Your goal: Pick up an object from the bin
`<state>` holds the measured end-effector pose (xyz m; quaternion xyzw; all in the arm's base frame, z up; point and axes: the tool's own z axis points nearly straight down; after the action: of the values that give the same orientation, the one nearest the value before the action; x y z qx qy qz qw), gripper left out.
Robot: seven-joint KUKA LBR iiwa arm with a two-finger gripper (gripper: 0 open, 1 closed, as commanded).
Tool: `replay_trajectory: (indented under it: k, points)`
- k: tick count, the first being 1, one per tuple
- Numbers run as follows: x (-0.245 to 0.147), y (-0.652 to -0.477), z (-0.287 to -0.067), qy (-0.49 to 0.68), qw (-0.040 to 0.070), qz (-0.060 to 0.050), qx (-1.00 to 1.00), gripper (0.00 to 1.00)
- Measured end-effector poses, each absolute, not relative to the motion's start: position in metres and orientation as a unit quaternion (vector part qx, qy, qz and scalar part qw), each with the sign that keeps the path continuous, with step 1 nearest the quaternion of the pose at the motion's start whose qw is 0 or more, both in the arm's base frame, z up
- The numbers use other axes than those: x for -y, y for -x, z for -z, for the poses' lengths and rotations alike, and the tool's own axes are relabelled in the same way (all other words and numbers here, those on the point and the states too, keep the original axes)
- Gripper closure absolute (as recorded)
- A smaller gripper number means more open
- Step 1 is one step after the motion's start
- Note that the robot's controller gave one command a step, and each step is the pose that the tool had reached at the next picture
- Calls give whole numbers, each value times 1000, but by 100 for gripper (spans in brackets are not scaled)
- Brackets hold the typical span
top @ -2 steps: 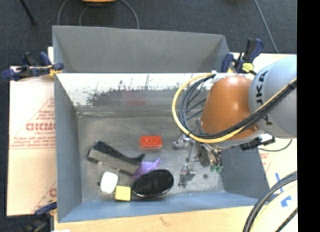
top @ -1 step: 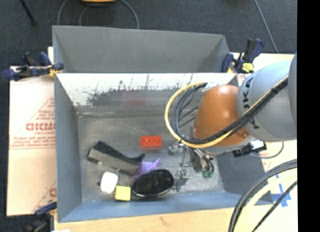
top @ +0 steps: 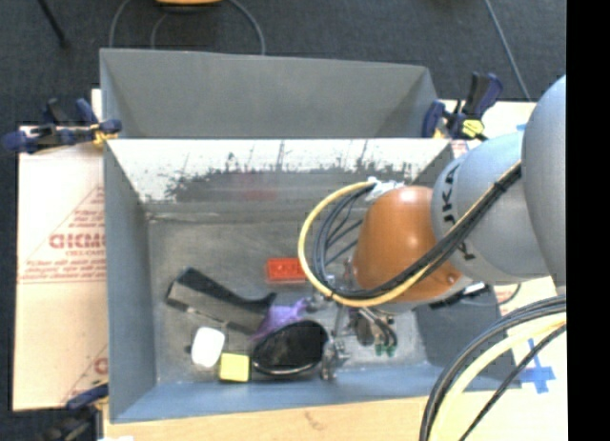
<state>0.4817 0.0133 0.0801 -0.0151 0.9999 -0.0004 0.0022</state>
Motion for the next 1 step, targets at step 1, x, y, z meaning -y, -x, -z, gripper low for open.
replay_trajectory:
  k: [1]
  points:
    - [-33, -477, -73, -94, 1, 0, -996, 100]
